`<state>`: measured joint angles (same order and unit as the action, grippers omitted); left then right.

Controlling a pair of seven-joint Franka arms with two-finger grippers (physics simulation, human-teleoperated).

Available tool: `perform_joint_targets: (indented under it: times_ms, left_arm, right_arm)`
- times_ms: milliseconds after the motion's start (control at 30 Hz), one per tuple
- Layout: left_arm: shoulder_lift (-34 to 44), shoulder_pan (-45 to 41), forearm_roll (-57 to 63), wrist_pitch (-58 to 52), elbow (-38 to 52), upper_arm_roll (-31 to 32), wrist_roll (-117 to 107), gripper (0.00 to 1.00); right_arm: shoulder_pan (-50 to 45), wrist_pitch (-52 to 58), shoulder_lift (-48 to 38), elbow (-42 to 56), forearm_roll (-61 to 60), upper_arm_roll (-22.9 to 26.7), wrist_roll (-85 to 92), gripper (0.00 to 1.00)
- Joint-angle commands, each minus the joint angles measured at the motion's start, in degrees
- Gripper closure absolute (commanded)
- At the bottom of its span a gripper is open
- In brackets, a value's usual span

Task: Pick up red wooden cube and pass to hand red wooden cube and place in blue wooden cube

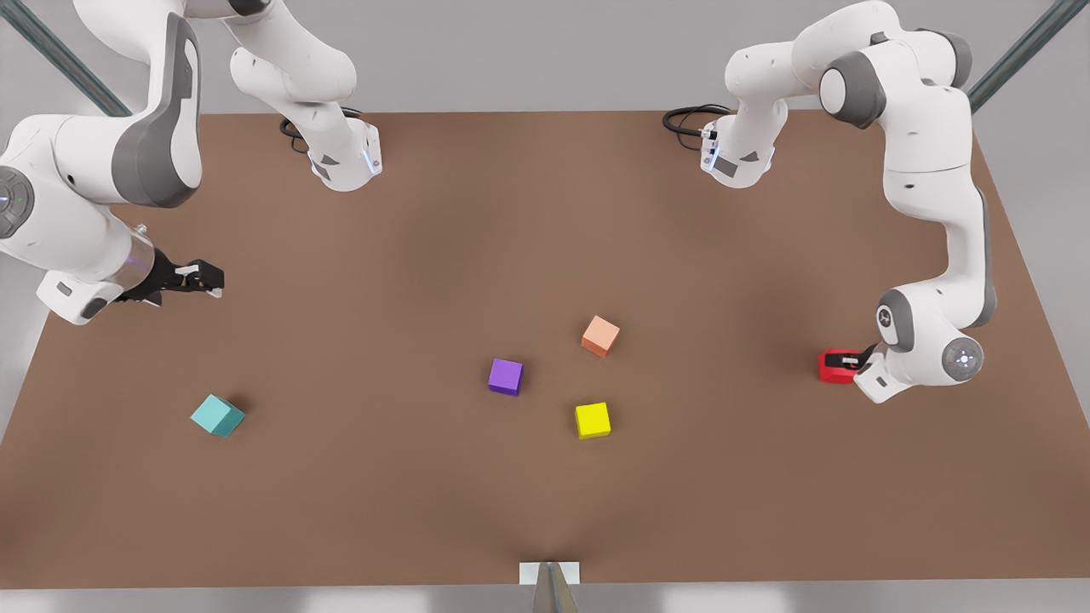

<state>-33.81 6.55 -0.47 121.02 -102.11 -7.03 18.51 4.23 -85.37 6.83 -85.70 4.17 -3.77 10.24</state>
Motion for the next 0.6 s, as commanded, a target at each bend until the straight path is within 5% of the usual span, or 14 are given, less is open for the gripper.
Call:
perform_joint_targets:
  times_ms: [0,367,400,567]
  left_arm:
    - [-0.3,0.0,-0.1,1.0,0.0,0.0,8.1,0.00]
    - [-4.9,0.4,-1.3,6.0,0.1,0.0,8.1,0.00]
    - [-4.9,0.4,-1.3,6.7,0.1,0.0,8.1,0.26]
    - [-3.4,0.0,-1.3,5.8,0.3,0.5,5.4,0.30]
  right_arm:
    - [0.0,-0.1,-0.1,0.0,0.0,0.0,0.3,0.00]
    - [0.0,-0.1,-0.1,-0.1,0.0,0.0,0.3,0.00]
    - [0.0,-0.1,-0.1,-0.2,0.0,0.0,0.2,0.00]
    - [0.0,-0.1,-0.1,-0.4,0.0,0.0,0.2,0.00]
